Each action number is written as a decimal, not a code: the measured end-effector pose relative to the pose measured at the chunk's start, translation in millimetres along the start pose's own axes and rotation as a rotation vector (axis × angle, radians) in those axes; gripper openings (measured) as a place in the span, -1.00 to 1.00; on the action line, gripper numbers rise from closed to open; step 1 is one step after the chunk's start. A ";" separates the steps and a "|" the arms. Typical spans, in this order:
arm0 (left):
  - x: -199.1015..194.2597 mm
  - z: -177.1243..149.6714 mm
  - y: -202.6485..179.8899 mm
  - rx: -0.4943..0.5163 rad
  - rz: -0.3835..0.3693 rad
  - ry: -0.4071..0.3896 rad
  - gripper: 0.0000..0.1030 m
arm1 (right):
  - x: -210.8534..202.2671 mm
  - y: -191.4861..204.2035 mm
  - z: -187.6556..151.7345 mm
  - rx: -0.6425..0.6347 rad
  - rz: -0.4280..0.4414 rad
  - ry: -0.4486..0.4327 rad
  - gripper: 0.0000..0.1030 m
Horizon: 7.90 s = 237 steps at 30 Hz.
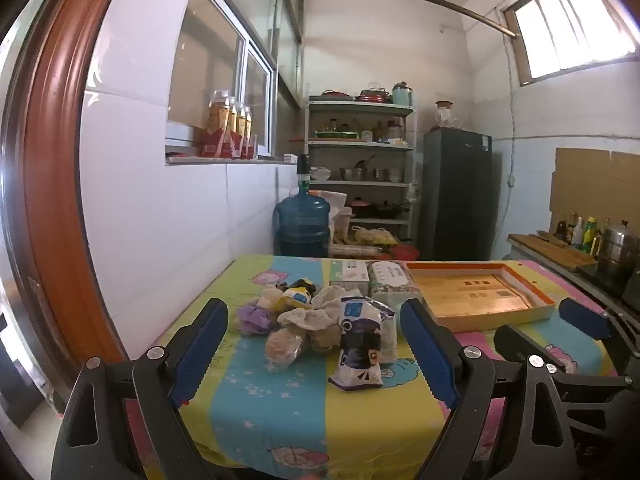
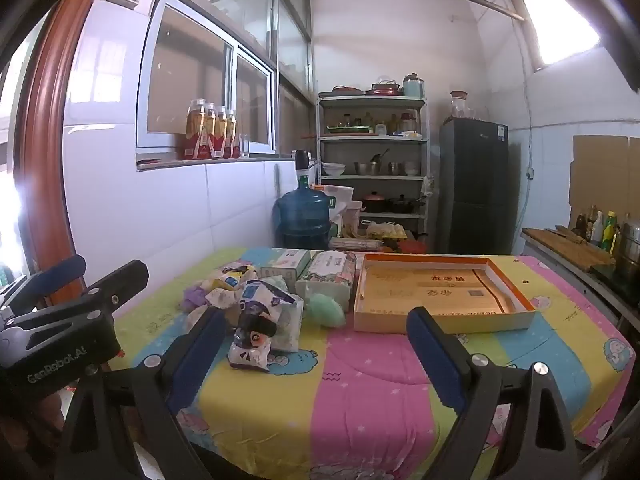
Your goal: Organize soft objects
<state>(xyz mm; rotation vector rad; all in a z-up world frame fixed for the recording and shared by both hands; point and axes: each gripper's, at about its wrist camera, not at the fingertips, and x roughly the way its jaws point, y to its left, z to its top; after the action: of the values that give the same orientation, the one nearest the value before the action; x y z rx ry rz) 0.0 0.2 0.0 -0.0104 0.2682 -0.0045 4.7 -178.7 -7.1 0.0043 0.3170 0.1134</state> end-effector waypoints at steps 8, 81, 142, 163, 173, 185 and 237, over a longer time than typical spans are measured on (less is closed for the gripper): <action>3.3 -3.7 -14.5 0.007 0.008 0.018 0.73 | 0.3 -0.5 -0.5 0.002 0.000 -0.004 0.80; -3.1 -7.5 3.1 -0.033 -0.027 0.023 0.72 | -9.4 6.3 5.1 -0.007 -0.016 -0.035 0.80; 225.6 -75.2 59.6 -0.054 -0.148 0.363 0.02 | 156.4 16.0 -44.6 0.080 0.272 0.248 0.56; 172.0 -87.2 92.3 -0.173 -0.159 0.311 0.02 | 176.5 43.9 -49.2 0.045 0.285 0.282 -0.25; 156.3 -74.3 80.3 -0.158 -0.151 0.274 0.02 | 149.6 35.9 -33.9 0.034 0.303 0.197 -0.26; 136.9 -38.5 27.3 -0.095 -0.257 0.201 0.02 | 107.7 -15.7 -10.9 0.037 0.226 0.082 -0.26; 341.6 0.3 -224.4 0.034 -0.330 0.540 0.02 | 249.1 -267.1 21.8 0.125 0.104 0.430 -0.26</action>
<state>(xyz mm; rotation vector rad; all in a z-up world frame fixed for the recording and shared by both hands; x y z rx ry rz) 328.8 -226.2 -87.8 -0.0194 0.8041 -0.3439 276.2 -415.8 -69.7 0.1220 0.7533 0.1983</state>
